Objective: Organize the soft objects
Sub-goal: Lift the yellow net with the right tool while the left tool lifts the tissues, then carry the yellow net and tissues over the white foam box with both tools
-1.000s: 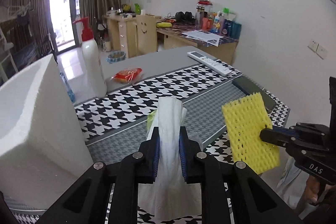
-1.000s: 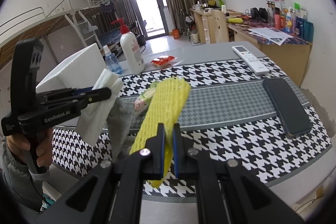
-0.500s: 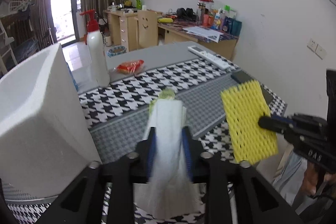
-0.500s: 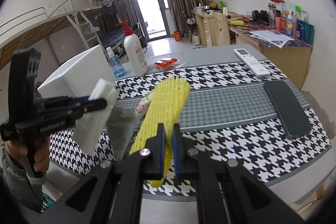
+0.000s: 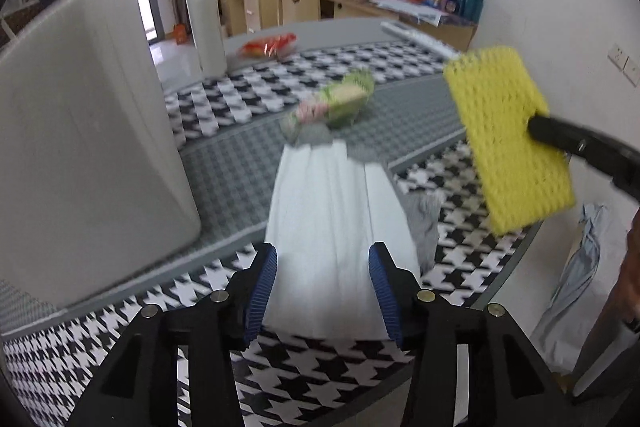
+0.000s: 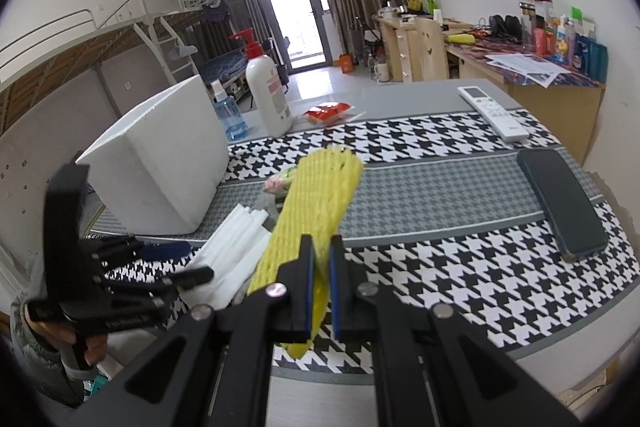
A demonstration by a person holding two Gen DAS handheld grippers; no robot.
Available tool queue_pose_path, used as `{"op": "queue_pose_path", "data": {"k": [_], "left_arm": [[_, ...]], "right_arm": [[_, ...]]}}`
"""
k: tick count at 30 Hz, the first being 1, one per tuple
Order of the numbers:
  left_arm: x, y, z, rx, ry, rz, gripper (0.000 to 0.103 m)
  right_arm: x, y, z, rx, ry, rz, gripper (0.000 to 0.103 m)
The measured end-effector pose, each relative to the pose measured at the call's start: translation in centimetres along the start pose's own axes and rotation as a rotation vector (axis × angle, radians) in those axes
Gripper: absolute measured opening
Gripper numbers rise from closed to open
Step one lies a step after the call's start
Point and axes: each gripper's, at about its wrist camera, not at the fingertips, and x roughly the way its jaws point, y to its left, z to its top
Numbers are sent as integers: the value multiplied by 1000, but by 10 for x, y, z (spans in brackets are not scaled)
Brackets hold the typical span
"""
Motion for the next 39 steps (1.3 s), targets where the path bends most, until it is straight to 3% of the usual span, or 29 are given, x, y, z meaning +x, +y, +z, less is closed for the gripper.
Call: {"op": "queue_pose_path", "data": {"k": [3, 6, 9, 11, 27, 39], "left_arm": [[7, -3, -5, 8, 32, 1, 48], [10, -2, -7, 8, 52, -4, 21], [7, -2, -7, 10, 47, -12, 9], [1, -1, -6, 4, 29, -19, 6], [-105, -3, 33, 19, -320, -21, 5], [-145, 11, 41, -20, -448, 30, 5]], "right_arm": [[-1, 0, 0, 1, -2, -2, 9], [-3, 0, 1, 2, -7, -2, 9], [-4, 0, 2, 1, -11, -4, 9], [-6, 1, 3, -2, -18, -4, 9], [-27, 30, 28, -79, -100, 7, 9], [-33, 56, 50, -137, -167, 29, 9]]}}
